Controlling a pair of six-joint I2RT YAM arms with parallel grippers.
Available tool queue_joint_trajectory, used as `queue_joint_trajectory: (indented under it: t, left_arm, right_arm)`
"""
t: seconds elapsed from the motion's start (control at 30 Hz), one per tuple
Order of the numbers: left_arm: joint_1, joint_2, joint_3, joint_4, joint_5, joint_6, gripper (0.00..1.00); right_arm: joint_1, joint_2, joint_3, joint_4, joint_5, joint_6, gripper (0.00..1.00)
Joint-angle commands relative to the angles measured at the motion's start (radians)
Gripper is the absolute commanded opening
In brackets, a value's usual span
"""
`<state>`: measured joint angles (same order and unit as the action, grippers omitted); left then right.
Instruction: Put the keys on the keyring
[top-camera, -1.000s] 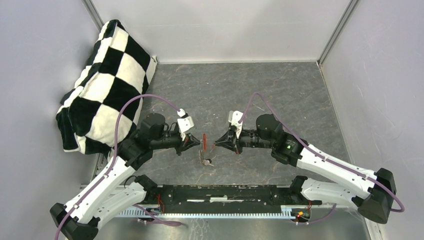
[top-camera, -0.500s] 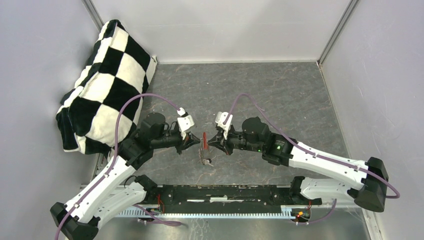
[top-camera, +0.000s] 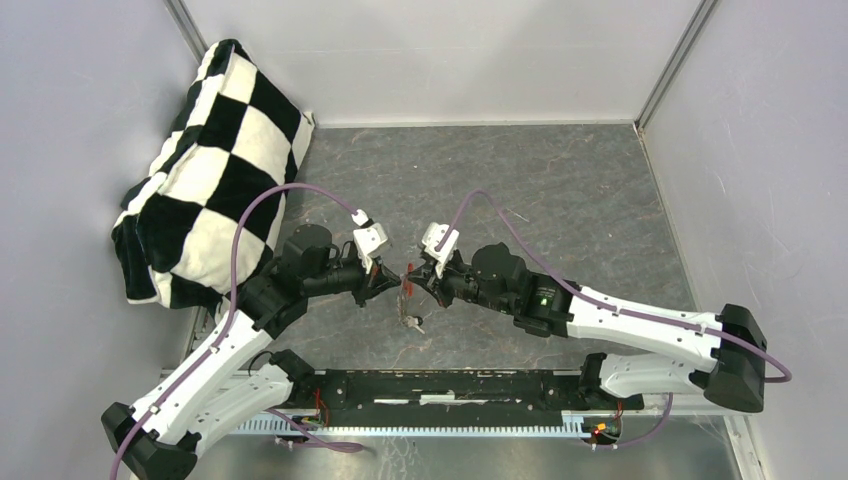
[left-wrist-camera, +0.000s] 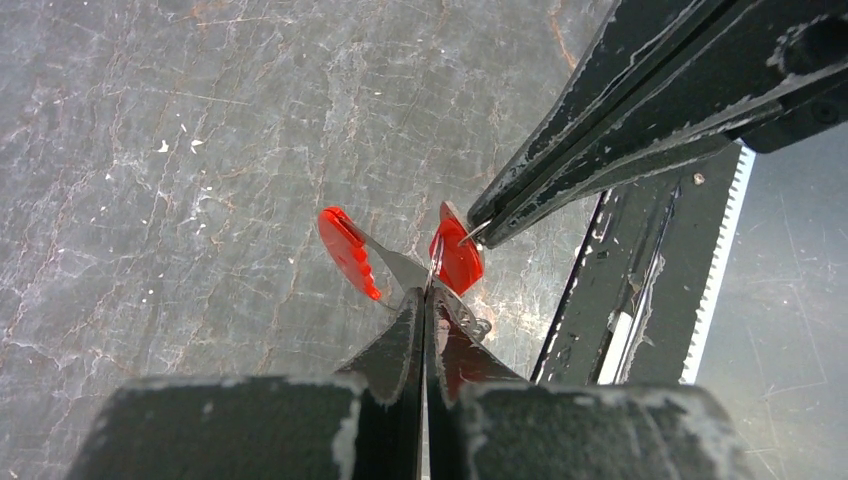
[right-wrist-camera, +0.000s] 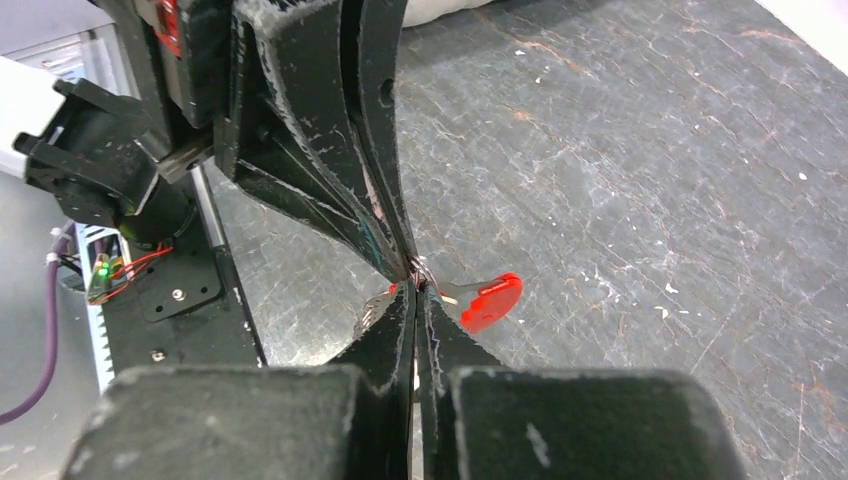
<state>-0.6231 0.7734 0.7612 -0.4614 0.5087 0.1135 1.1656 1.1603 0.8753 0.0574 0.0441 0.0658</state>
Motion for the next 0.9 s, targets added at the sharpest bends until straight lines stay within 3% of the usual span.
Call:
queue_joint_trajectory:
  t: [0.0, 0.47, 0.87]
  left_arm:
    - [0.003, -0.003, 0.007, 0.047, -0.032, -0.079, 0.02]
    - [0.003, 0.007, 0.013, 0.050, -0.067, -0.110, 0.02]
    - [0.003, 0.005, 0.000, 0.065, -0.079, -0.150, 0.02]
  right_arm:
    - [0.013, 0.023, 0.044, 0.046, 0.073, -0.001, 0.00]
    - [0.038, 0.068, 0.066, 0.062, 0.094, -0.011, 0.00]
    - [0.056, 0.104, 0.092, 0.032, 0.219, 0.032, 0.00]
